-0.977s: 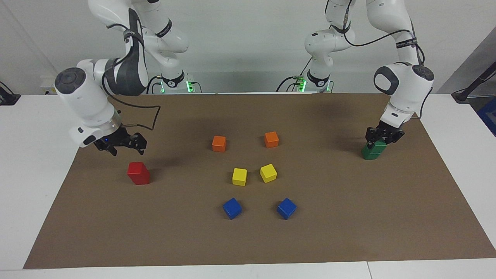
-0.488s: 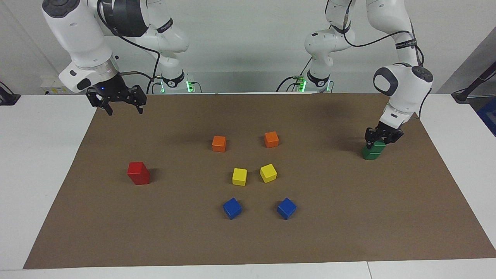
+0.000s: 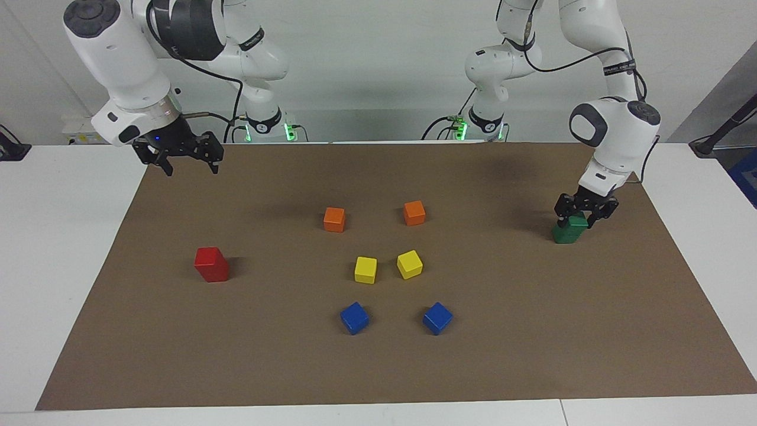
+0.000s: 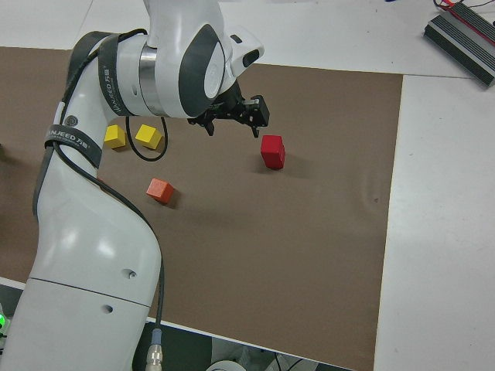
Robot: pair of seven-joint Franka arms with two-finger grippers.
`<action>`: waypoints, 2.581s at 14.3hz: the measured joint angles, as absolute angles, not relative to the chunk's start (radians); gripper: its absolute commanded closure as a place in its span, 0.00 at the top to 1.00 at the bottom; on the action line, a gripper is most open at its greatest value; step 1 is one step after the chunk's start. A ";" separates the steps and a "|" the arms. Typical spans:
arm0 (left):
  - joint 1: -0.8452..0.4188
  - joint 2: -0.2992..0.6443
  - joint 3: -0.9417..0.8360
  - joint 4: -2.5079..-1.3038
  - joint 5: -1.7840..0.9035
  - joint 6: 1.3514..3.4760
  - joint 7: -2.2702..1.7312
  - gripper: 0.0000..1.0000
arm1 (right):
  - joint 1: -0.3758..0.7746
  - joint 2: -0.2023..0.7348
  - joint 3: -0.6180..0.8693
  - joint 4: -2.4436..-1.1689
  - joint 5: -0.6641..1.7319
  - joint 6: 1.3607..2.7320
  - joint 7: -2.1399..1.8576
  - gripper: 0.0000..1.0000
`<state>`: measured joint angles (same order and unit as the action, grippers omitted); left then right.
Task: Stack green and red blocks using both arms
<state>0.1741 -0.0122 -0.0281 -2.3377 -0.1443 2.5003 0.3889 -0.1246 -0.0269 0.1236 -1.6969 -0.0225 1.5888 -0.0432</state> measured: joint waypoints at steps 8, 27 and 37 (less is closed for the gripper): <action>0.175 -0.014 -0.025 -2.156 -0.144 2.276 0.410 1.00 | -0.124 -0.027 0.125 -1.701 -0.022 1.584 -0.043 1.00; 0.110 -0.046 -0.051 -1.672 -0.011 1.560 0.063 1.00 | -0.124 -0.027 0.124 -1.705 -0.022 1.584 -0.043 1.00; 0.047 -0.032 -0.043 -1.602 -0.012 1.508 0.056 1.00 | -0.124 -0.027 0.124 -1.707 -0.022 1.584 -0.043 1.00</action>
<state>0.0467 -0.0316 -0.0432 -1.6020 -0.0125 1.5076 0.0561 -0.1245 -0.0270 0.1236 -1.7070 -0.0225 1.5842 -0.0431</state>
